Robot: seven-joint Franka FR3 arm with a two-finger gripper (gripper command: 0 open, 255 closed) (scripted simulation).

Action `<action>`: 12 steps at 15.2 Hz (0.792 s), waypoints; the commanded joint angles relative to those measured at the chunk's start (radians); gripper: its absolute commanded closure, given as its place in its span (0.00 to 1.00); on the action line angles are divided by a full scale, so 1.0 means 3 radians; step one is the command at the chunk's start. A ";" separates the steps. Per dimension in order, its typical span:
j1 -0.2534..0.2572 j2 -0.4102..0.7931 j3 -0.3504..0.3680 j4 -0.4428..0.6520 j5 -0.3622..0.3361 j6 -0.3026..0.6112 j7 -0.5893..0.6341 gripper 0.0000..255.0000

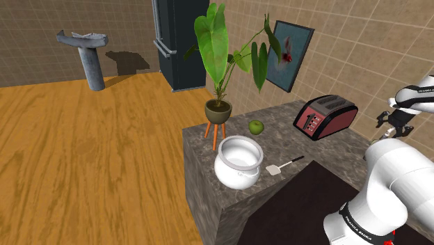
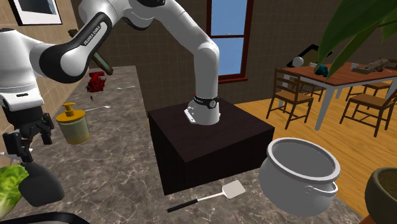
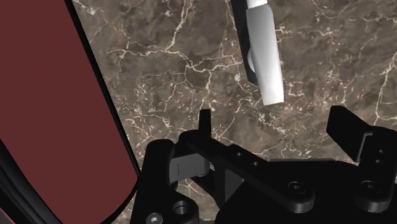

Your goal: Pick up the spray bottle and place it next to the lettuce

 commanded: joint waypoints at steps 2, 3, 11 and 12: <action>-0.0045 0.0068 0.0061 -0.0005 0.0057 -0.0060 -0.0029 0.00; -0.0090 0.0134 0.0121 -0.0006 0.0115 -0.0121 -0.0059 0.00; -0.0168 0.0248 0.0228 0.0005 0.0218 -0.0235 -0.0114 0.00; -0.0168 0.0248 0.0228 0.0005 0.0218 -0.0235 -0.0114 0.00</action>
